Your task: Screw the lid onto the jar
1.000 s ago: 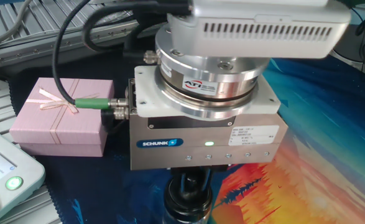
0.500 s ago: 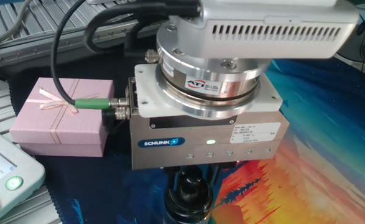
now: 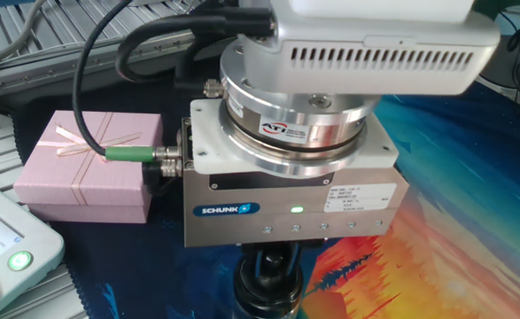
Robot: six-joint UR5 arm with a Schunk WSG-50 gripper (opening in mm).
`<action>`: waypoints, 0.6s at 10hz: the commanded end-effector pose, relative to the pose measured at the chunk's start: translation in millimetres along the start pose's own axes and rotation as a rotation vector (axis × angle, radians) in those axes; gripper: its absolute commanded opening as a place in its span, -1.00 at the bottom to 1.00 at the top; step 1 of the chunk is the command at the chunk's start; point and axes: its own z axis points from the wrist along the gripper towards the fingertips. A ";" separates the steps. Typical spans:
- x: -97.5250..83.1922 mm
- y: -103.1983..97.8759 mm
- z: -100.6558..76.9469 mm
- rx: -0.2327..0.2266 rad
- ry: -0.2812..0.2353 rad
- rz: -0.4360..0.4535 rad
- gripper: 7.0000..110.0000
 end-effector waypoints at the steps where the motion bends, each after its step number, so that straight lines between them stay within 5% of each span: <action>1: 3.1 -1.7 -0.7 0.005 0.010 0.058 -0.71; 6: 8.6 3.8 -5.5 -0.011 0.056 0.249 -0.71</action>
